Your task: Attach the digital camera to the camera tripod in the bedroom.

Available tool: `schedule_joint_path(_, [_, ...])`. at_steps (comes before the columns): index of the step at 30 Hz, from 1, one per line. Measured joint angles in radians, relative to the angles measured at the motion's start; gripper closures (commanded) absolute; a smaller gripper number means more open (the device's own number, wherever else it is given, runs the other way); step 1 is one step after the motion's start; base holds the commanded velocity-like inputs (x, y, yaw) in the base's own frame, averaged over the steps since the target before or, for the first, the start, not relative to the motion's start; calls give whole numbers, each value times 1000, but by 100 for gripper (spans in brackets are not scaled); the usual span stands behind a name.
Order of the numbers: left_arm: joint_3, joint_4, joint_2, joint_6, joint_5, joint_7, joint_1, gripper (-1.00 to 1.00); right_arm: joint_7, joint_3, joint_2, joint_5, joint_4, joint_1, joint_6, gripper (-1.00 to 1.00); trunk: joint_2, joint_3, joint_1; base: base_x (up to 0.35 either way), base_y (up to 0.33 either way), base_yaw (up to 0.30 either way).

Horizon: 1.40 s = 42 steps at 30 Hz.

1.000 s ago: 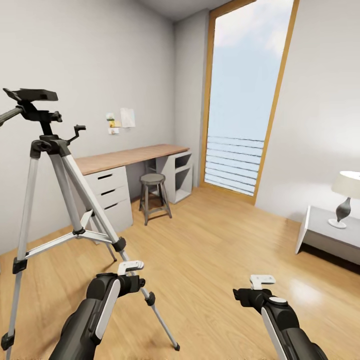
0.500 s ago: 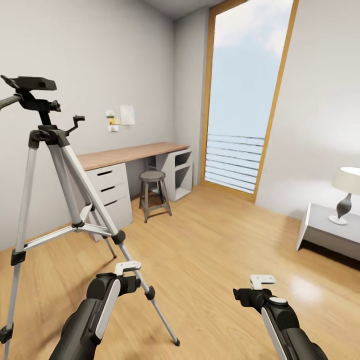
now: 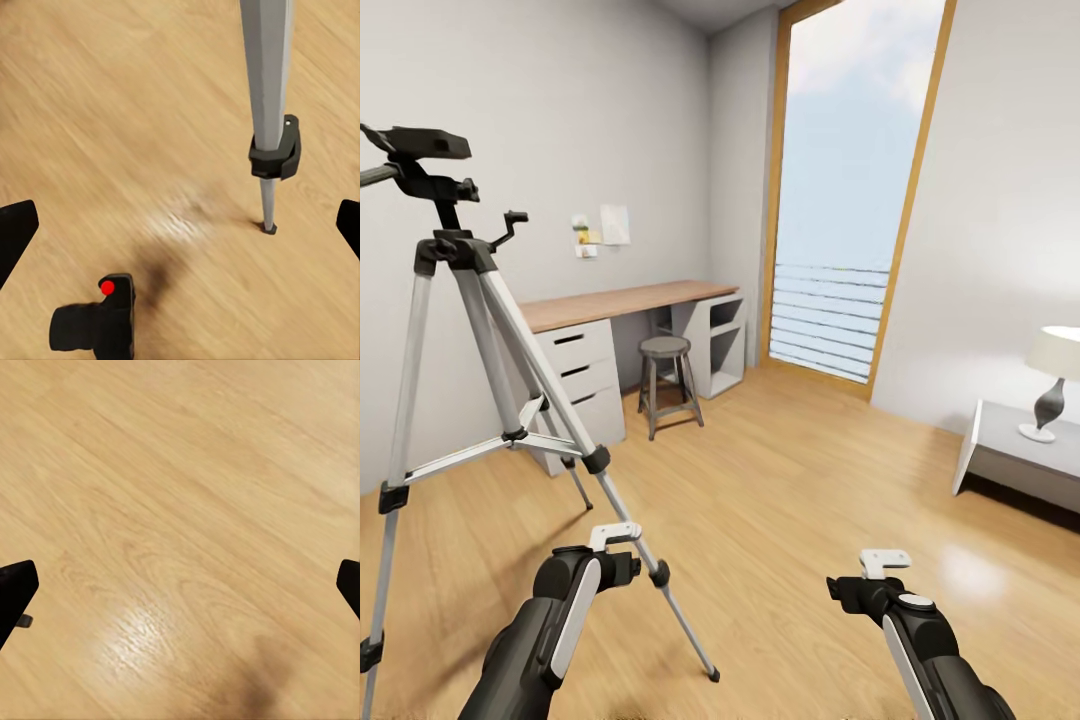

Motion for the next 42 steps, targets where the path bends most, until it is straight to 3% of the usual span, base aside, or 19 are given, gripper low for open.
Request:
schedule_joint_path(20, [2, -5, 0, 0, 2, -3, 0, -100, 13, -5, -1, -9, -1, 0, 14, -100, -140, -63, 77, 0, 0, 0])
schedule_joint_path(31, [5, -6, 4, 0, 4, -9, 0, -100, 38, -6, -5, -44, -3, 0, 28, -100, -143, -105, 82, 0, 0, 0])
schedule_joint_path(37, [6, -6, 4, 0, 5, -10, 0, -100, 146, -6, -11, -85, -15, 0, 132, -100, -144, -128, 84, 0, 0, 0])
schedule_joint_path(39, [6, -6, 4, 1, 6, -11, 0, -100, 279, -9, -20, -132, -19, 0, 211, -100, -145, -136, 85, 0, 0, 0])
schedule_joint_path(42, [6, -5, 4, 1, 6, -11, 0, -100, 383, -19, -28, -150, -22, 0, 246, -100, -145, -148, 87, 0, 0, 0])
